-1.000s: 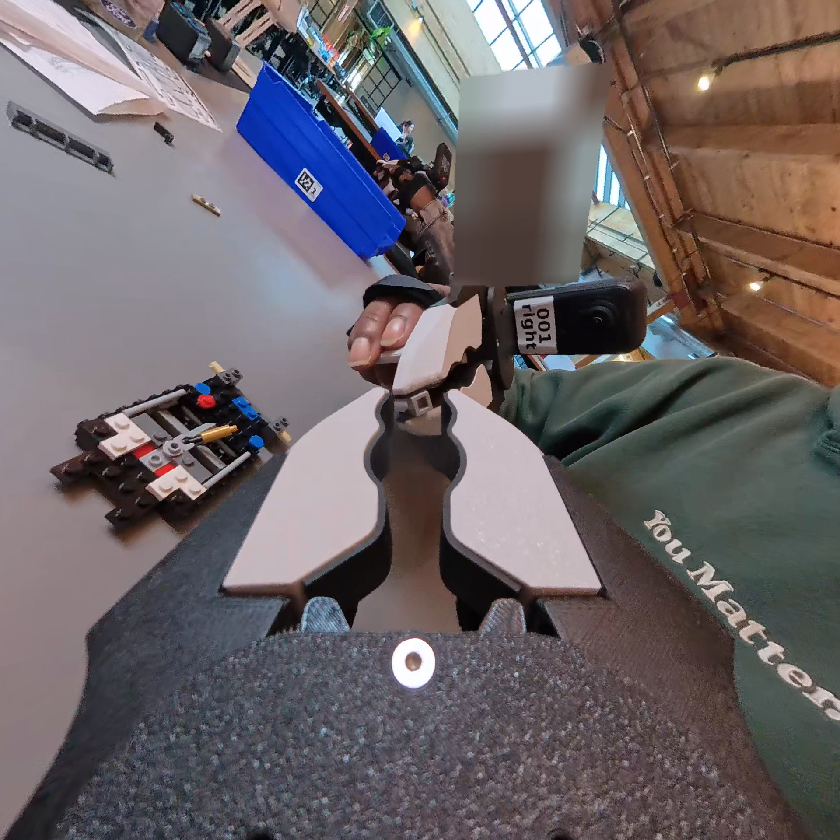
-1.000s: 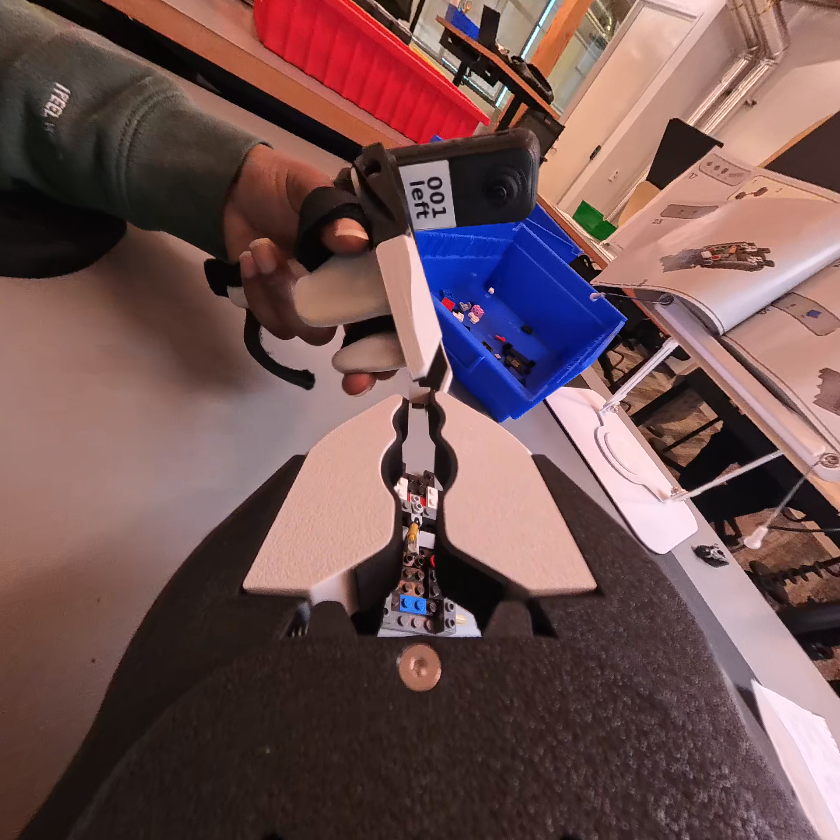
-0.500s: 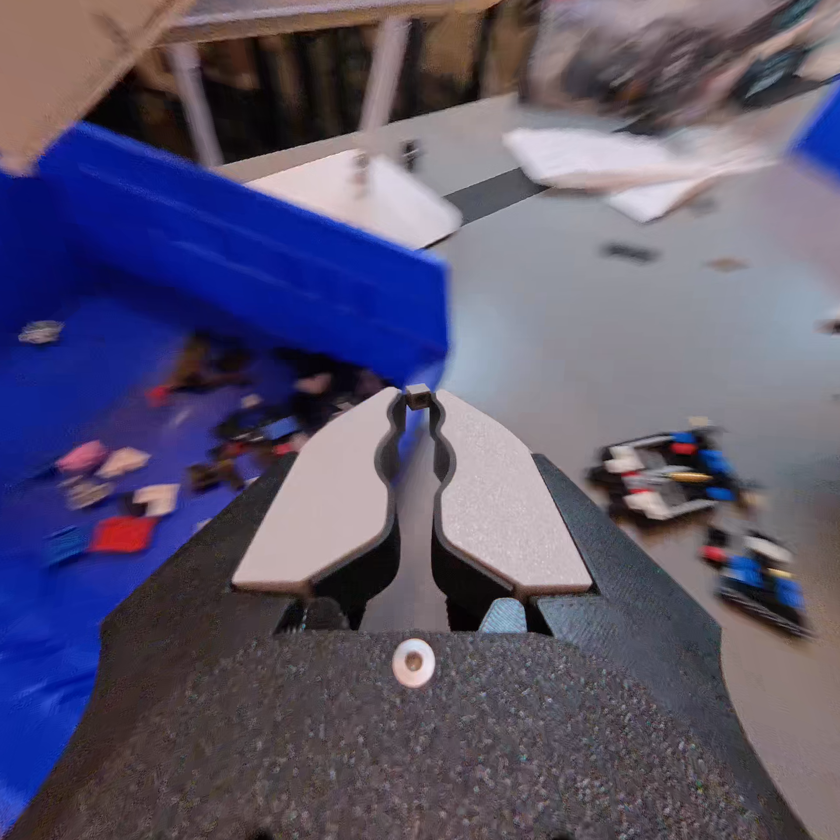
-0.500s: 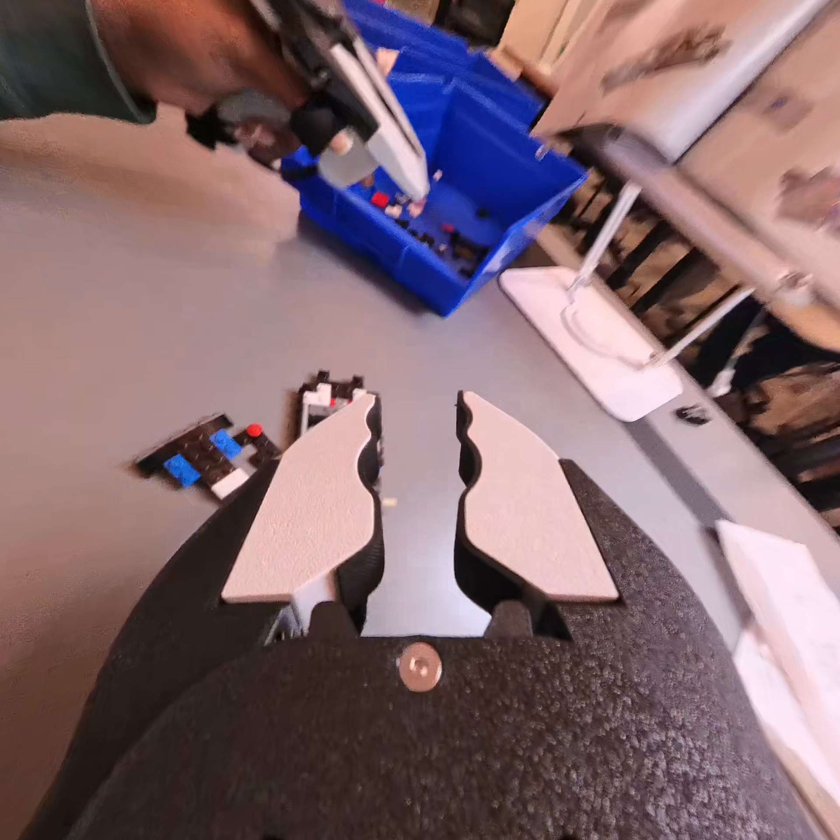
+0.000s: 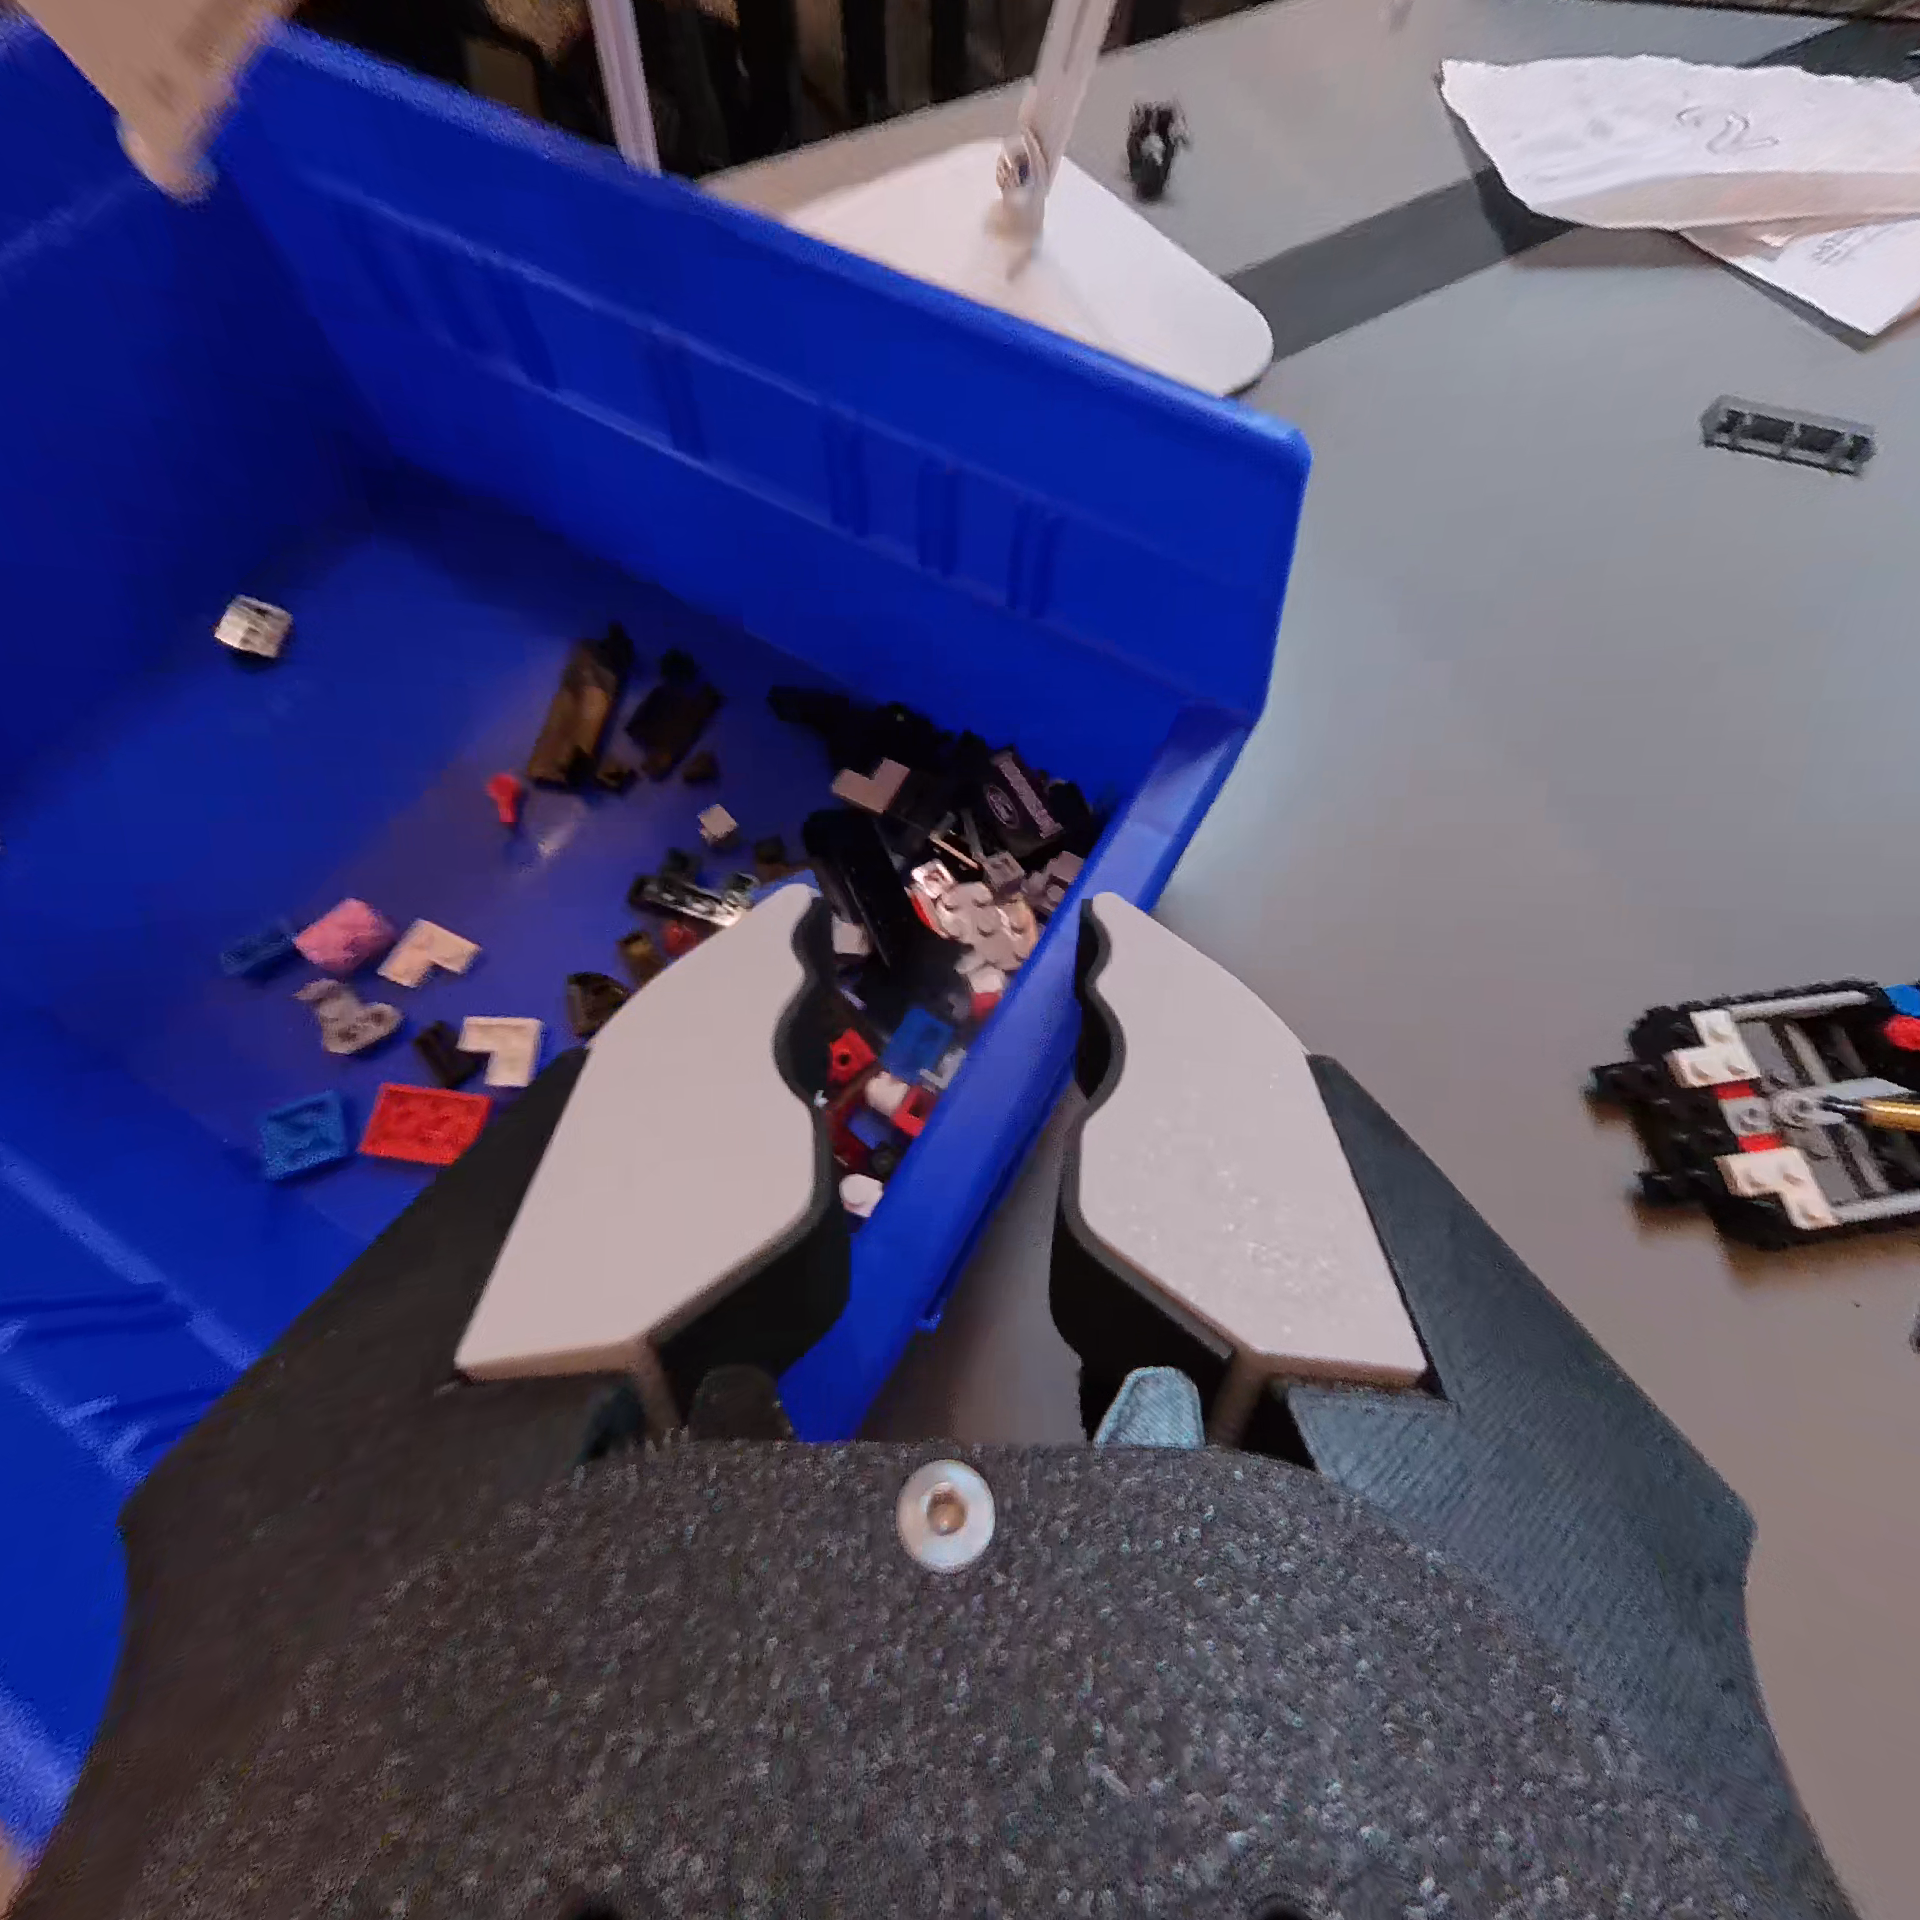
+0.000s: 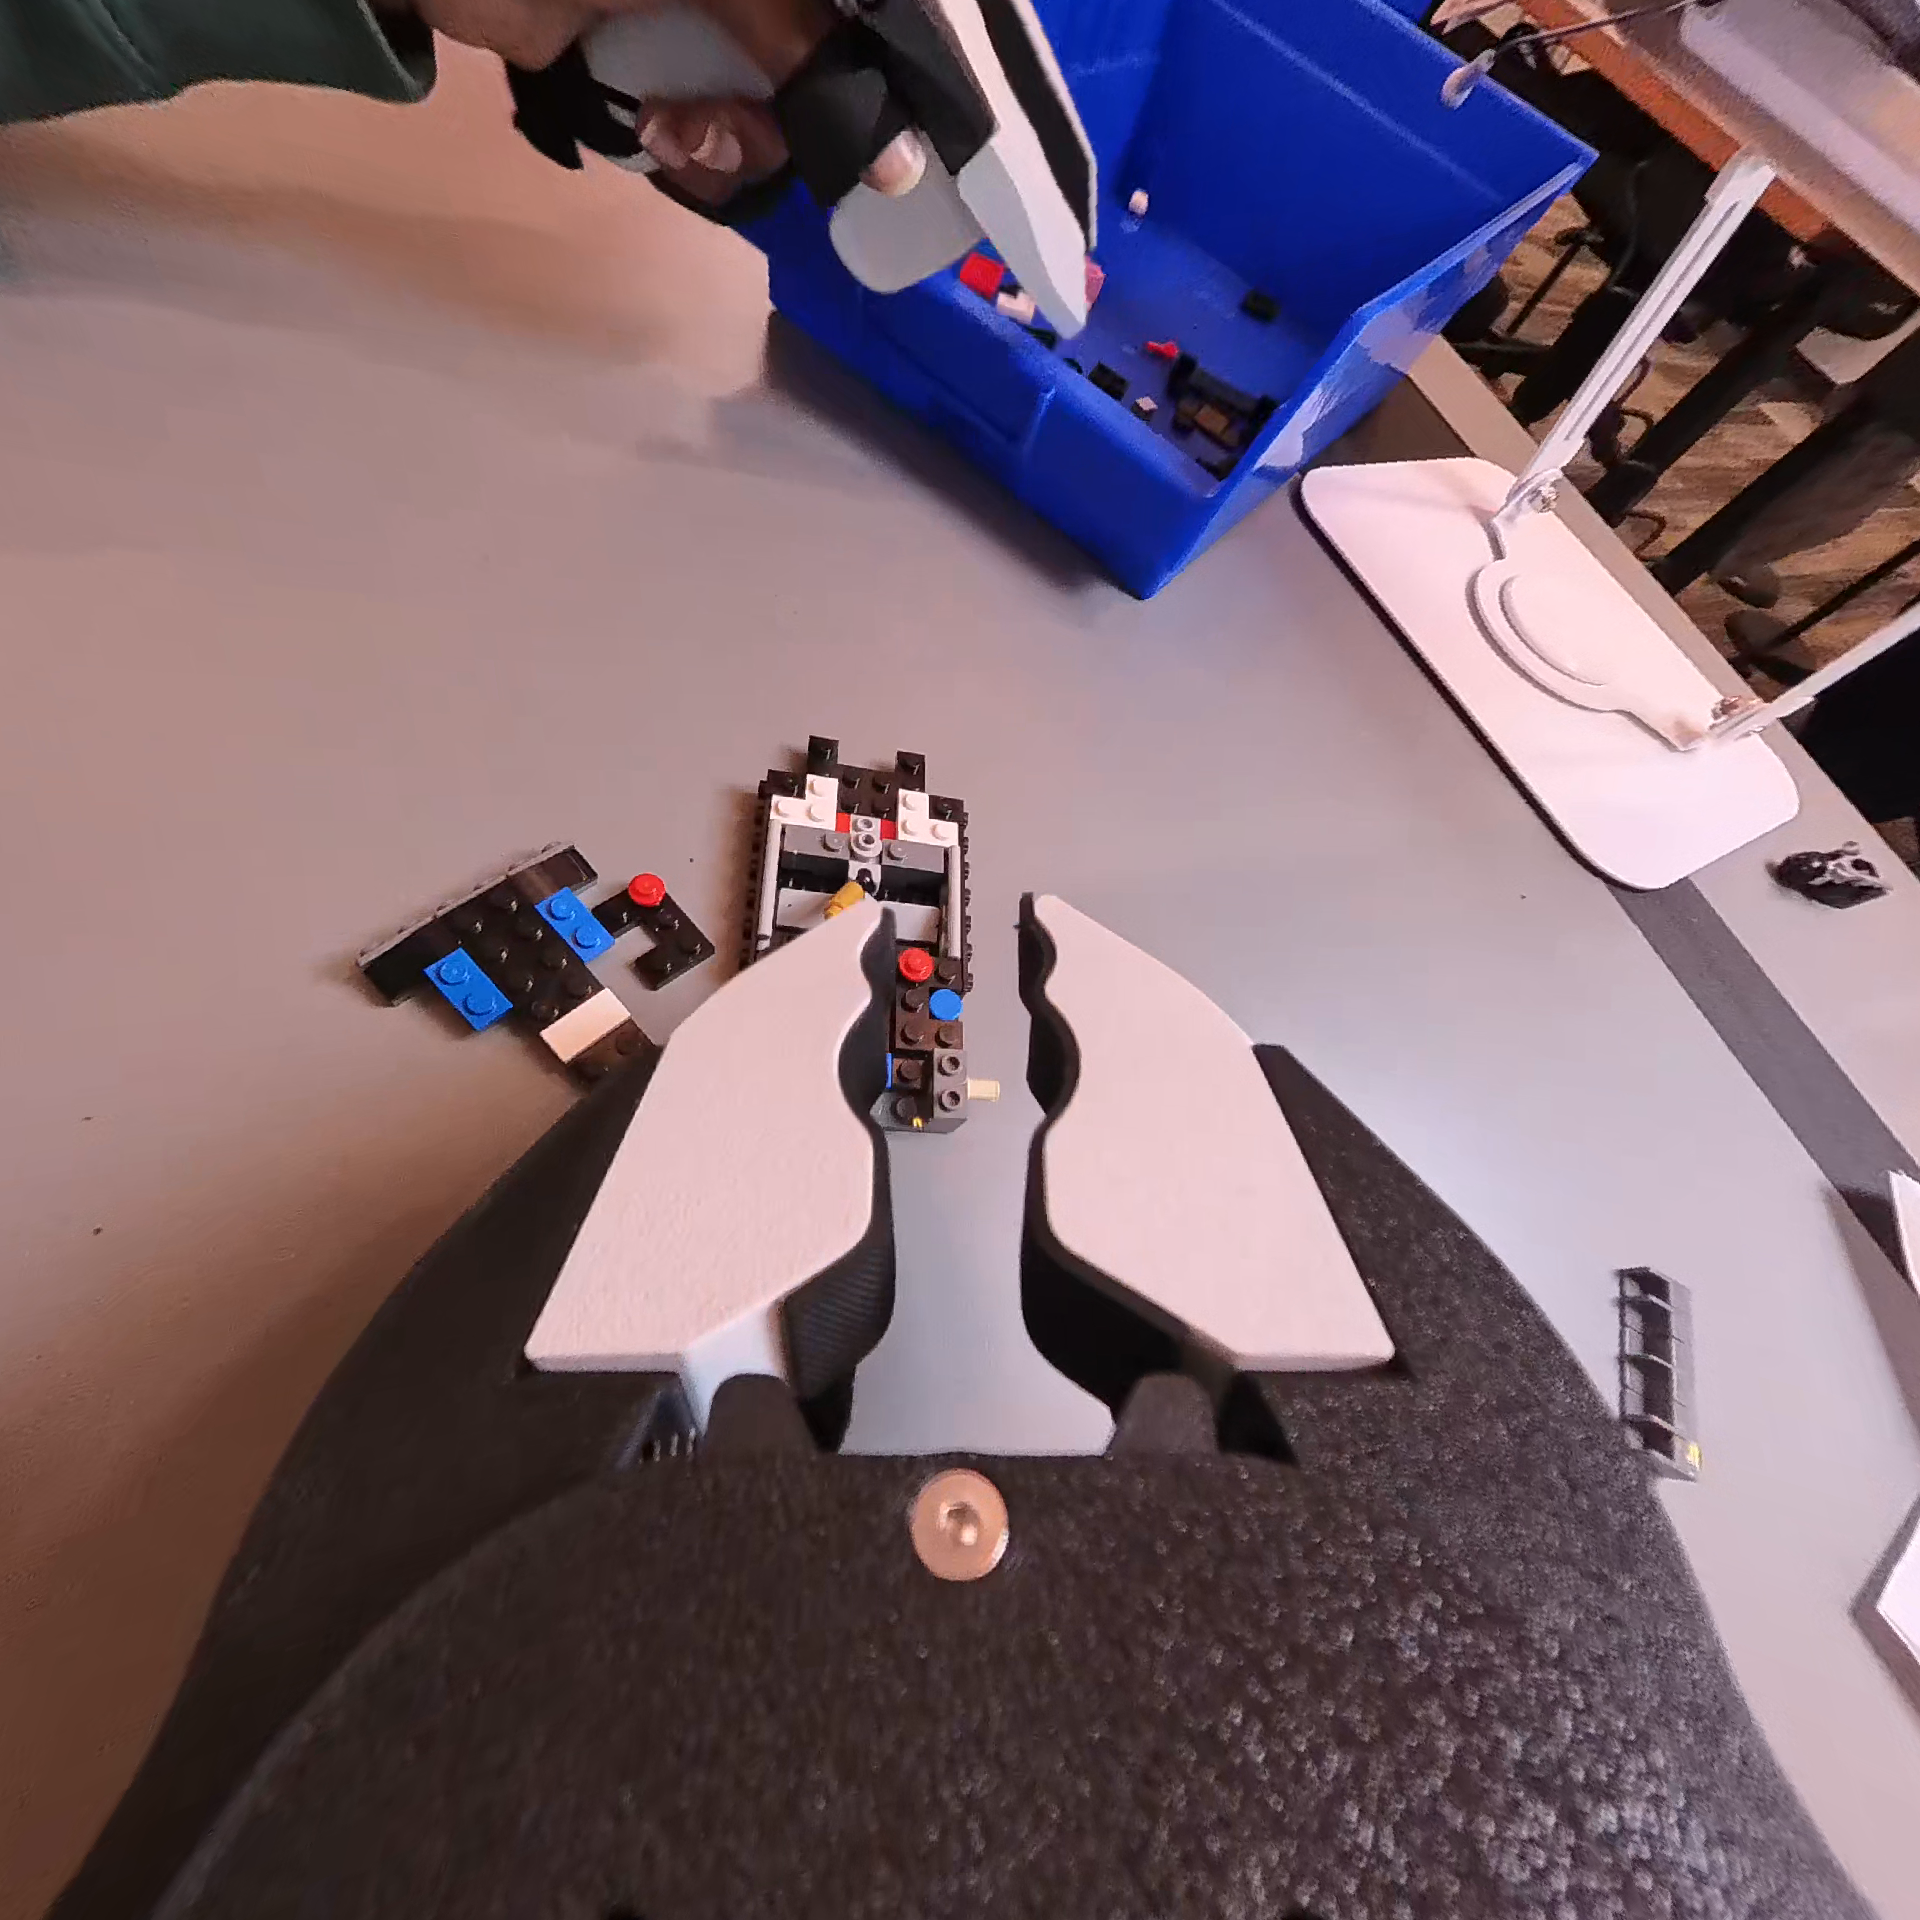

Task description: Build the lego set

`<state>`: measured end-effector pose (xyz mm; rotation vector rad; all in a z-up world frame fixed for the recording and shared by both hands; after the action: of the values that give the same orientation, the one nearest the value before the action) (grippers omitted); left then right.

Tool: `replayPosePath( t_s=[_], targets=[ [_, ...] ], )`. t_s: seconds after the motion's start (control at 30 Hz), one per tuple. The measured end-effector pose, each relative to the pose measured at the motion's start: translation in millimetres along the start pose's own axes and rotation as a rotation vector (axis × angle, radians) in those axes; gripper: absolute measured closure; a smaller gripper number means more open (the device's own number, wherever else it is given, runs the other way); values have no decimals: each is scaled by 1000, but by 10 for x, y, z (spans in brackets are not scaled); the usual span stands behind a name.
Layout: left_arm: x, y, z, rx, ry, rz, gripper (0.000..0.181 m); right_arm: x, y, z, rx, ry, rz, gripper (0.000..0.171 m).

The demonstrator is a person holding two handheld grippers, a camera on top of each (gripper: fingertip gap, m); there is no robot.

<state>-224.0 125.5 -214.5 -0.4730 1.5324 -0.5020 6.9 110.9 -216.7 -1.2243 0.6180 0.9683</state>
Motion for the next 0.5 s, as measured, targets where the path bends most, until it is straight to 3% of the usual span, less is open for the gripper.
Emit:
replayPosePath(
  t_s=[0.1, 0.27, 0.4, 0.5],
  targets=[
    [-15, -36, -48, -64, 82, -1, 147, -10, -3, 2, 4, -1, 5, 149],
    [68, -11, 53, -5, 109, -44, 152, -11, 13, -22, 5, -15, -1, 149],
    [-156, -162, 221, 30, 167, 113, 152, -44, -7, -7, 17, -18, 14, 150],
    [-358, -406, 520, 161, 168, 285, 179, -50, -20, 0, 17, -9, 17, 150]
  ],
)
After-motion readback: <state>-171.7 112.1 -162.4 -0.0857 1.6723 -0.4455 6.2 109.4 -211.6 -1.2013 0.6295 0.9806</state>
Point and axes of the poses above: each gripper's, where its closed fingertips meet, y out along the fingers, x out of its underside, z = x × y across the jaws, the point moved 1 cm from there along -y, back along the fingers, and after that the axes turned 1 degree about -x, right-handed, at the moved point
